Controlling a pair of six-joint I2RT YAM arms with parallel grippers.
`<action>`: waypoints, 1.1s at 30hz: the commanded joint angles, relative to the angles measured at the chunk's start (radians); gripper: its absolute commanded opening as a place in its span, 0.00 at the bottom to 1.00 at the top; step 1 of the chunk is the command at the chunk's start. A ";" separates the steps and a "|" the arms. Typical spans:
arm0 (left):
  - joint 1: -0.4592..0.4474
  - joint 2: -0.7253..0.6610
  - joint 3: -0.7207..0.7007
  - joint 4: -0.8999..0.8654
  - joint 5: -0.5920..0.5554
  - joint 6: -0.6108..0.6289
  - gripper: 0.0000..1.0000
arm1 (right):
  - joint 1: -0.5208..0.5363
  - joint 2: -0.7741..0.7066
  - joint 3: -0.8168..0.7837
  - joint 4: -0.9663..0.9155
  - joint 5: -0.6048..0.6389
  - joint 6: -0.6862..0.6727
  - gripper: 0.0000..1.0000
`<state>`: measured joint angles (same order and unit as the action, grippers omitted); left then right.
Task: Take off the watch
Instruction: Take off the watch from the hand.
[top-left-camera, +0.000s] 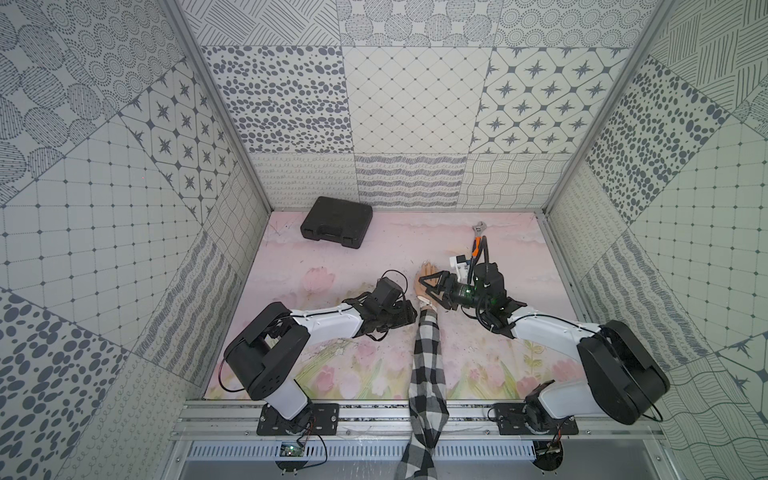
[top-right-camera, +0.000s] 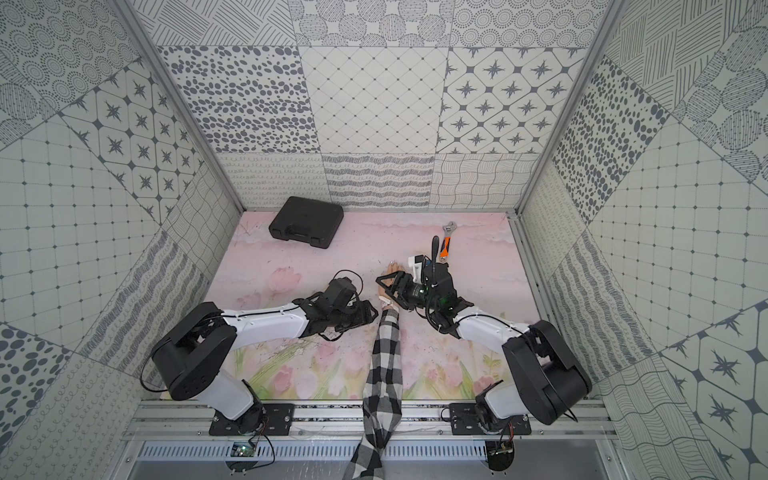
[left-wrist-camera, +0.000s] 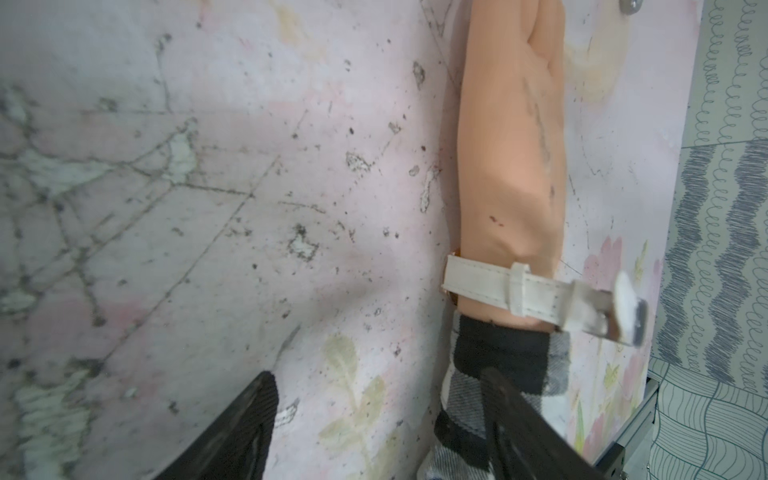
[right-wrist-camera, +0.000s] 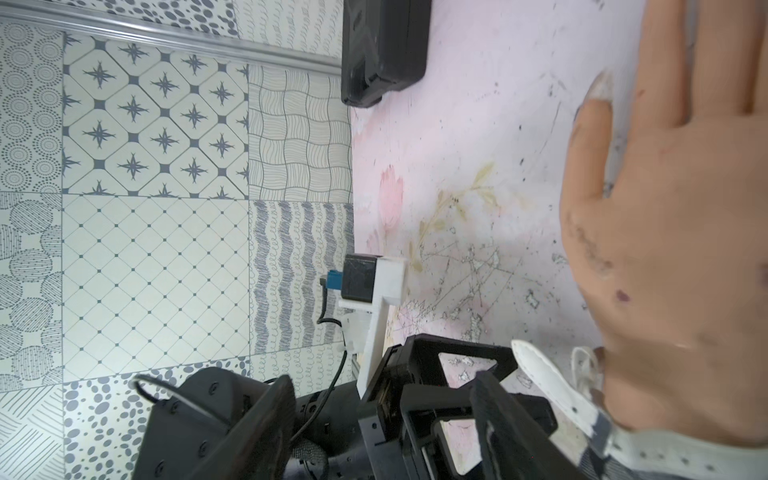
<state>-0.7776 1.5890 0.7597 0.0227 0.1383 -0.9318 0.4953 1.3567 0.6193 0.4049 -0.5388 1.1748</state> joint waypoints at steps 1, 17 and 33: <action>0.003 -0.020 -0.007 -0.046 -0.023 0.022 0.78 | -0.036 -0.077 -0.020 -0.154 0.016 -0.088 0.67; 0.003 -0.001 0.012 -0.033 -0.011 0.016 0.78 | -0.010 0.033 0.036 -0.272 -0.006 -0.129 0.38; 0.003 0.008 0.004 -0.016 -0.009 0.006 0.78 | 0.033 0.149 0.108 -0.264 0.009 -0.135 0.35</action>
<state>-0.7776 1.5955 0.7612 0.0109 0.1314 -0.9321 0.5224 1.4879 0.6949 0.1154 -0.5377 1.0584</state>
